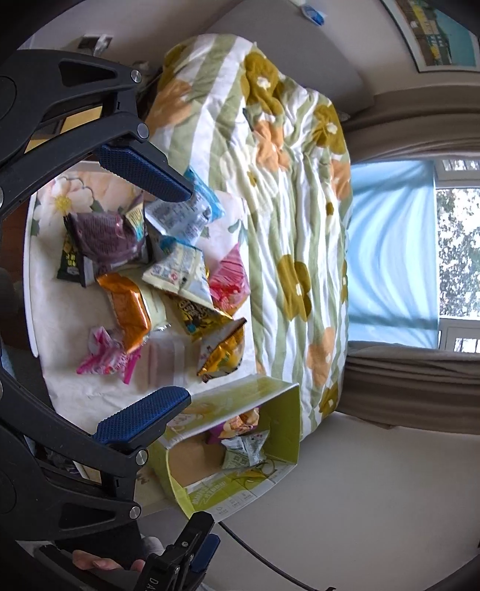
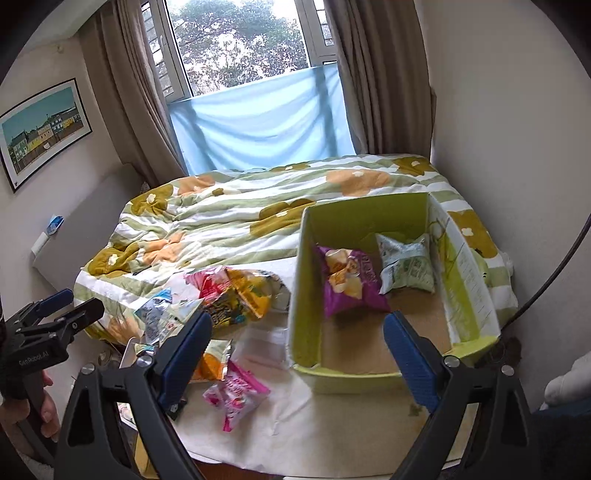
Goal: Organize snacks
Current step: 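Move both tools back toward the snack pile on the table, then grasp the dark purple bag with the left tool while the right tool grasps the orange-and-cream bag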
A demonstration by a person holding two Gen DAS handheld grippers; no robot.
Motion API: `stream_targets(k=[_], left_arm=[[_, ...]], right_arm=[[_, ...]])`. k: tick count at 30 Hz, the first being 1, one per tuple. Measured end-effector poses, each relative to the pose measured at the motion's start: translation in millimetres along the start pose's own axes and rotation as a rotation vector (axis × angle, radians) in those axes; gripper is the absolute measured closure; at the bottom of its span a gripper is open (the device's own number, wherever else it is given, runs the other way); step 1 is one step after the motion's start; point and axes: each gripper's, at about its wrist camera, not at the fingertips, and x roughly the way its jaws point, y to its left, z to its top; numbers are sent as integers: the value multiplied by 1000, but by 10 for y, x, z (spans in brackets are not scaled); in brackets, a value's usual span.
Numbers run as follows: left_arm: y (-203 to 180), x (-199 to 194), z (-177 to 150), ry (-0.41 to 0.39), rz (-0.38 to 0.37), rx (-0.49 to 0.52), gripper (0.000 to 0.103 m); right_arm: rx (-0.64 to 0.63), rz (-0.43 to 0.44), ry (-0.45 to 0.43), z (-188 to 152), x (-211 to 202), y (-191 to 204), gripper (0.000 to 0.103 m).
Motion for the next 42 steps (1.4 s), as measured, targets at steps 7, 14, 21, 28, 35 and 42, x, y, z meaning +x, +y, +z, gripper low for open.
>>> stream_targets(k=[7,14,21,28,35,42], left_arm=[[760,87,-333,64,7,-69,4],[1200,617,-653,212,-35,-178,4],[1165,1197,-871,329,-67,-224,4],[1066,1702,-943,394,-58,-211,4],[1012,1999,-1067,450,-68,-214,4],[1011,2036,-1076,448,-130,-235,30]], right_arm=[[7,58,44,-323,221,555,10],[15,128,151,-570,748,926,10],[-28,158,280,-745,1376,1120,10],[-6,197,359,-760,1837,1128,10],[-11,220,434,-766,2177,1236,11],[-51,211,480,-806,2359,1290,10]])
